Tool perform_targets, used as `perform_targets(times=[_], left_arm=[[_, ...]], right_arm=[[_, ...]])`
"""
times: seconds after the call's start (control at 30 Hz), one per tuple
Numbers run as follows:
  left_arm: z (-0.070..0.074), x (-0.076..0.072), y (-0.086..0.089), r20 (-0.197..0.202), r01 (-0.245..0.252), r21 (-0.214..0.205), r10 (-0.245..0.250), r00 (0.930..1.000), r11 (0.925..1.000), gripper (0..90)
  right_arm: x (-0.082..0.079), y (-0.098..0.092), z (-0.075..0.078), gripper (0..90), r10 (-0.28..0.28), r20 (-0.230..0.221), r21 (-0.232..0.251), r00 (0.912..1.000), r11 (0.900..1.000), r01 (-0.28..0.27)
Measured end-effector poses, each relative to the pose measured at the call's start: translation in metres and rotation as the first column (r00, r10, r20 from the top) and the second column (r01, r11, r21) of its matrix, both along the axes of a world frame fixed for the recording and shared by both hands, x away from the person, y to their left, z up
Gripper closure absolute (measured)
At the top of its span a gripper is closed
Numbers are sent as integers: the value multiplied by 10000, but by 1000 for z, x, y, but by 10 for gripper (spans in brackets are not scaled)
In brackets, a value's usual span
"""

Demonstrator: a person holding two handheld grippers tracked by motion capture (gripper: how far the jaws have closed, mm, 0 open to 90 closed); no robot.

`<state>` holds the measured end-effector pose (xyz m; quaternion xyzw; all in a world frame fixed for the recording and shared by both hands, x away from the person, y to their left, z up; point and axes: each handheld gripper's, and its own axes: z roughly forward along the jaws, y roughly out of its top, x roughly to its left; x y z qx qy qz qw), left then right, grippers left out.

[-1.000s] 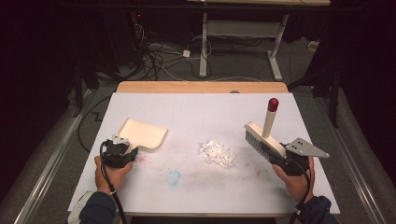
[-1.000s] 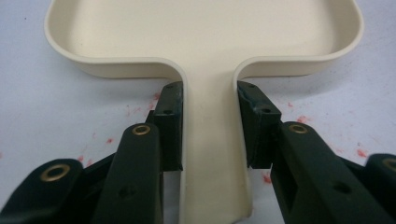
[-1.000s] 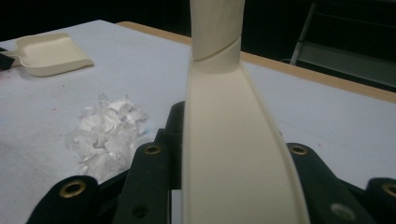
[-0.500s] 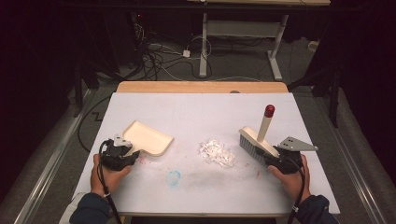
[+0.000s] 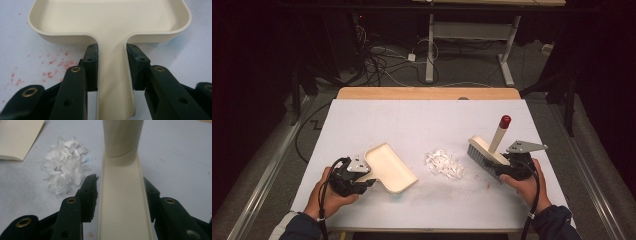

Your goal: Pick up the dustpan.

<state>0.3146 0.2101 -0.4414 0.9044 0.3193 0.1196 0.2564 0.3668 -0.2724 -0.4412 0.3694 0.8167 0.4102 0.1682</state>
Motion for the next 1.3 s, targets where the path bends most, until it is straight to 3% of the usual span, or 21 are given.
perform_targets(times=[0.07, 0.2, 0.3, 0.53, 0.8, 0.83, 1.07, 1.3], left_arm=[[1, 0, -3, -37, 130, 27, -130, 9999, 9999, 635], [2, -1, -7, -38, 316, 64, -316, 9995, 9995, 634], [1, -2, -8, -19, 362, 64, -362, 9993, 9993, 634], [-1, -3, -10, -99, 418, -11, -418, 9991, 9991, 633], [-1, -2, -16, -141, 644, -32, -645, 9978, 9979, 633], [-2, -1, -16, -181, 667, -60, -668, 9976, 9978, 633], [-2, -2, -19, -182, 718, -101, -720, 9972, 9974, 633], [-4, -2, -22, -228, 799, -184, -803, 9965, 9966, 633]], right_arm=[[6, 3, 0, 545, 110, -140, -102, 9998, 9999, -111], [17, 8, 6, 583, 130, -394, -67, 9991, 9999, -133], [18, 12, 9, 669, 94, -314, -120, 9995, 9999, -98], [18, 14, 10, 676, -198, -279, -325, 9994, 9993, 189], [17, 17, 12, 677, -318, 43, -334, 9995, 9989, 320], [17, 17, 13, 676, -517, 207, -356, 9984, 9980, 524], [16, 16, 15, 677, -873, 452, -96, 9952, 9961, 878], [16, 15, 18, 677, -881, 654, 138, 9940, 9961, 873]])
